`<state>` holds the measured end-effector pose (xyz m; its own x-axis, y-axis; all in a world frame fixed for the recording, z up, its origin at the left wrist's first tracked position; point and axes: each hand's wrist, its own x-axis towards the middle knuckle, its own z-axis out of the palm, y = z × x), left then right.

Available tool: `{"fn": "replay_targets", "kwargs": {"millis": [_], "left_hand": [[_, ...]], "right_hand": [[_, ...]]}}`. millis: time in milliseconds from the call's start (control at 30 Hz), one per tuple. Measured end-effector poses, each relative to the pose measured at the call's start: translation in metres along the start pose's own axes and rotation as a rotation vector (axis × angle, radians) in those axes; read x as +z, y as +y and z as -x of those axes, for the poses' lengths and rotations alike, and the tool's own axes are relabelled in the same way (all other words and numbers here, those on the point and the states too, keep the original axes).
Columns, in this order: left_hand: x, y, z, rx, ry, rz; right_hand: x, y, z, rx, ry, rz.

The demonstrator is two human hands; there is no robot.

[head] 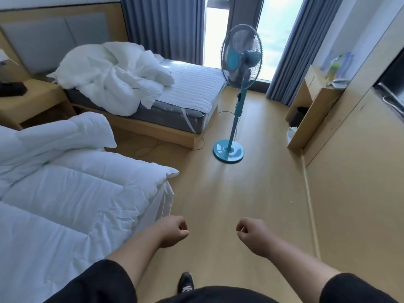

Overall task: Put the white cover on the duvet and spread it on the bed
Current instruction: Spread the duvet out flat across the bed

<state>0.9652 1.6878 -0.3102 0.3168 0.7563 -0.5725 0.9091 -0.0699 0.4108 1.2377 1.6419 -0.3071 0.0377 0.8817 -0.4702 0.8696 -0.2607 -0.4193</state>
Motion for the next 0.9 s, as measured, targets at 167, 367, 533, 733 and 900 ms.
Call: {"fn": "replay_targets", "kwargs": {"millis": [167, 367, 533, 733, 900], "left_hand": [[-0.101, 0.019, -0.112, 0.006, 0.015, -0.023], [-0.18, 0.062, -0.23, 0.053, 0.03, -0.066], [-0.222, 0.06, -0.33, -0.058, 0.017, -0.008], [-0.302, 0.054, -0.399, -0.251, 0.088, 0.122], [-0.342, 0.004, -0.406, -0.407, 0.214, 0.321]], "right_hand": [[-0.08, -0.015, -0.105, 0.023, 0.054, 0.003], [-0.143, -0.014, -0.226, 0.035, 0.009, -0.061], [-0.191, -0.01, -0.368, -0.05, -0.082, -0.017], [-0.266, -0.066, -0.522, -0.23, -0.216, 0.234], [-0.285, -0.17, -0.607, -0.427, -0.3, 0.432]]}}
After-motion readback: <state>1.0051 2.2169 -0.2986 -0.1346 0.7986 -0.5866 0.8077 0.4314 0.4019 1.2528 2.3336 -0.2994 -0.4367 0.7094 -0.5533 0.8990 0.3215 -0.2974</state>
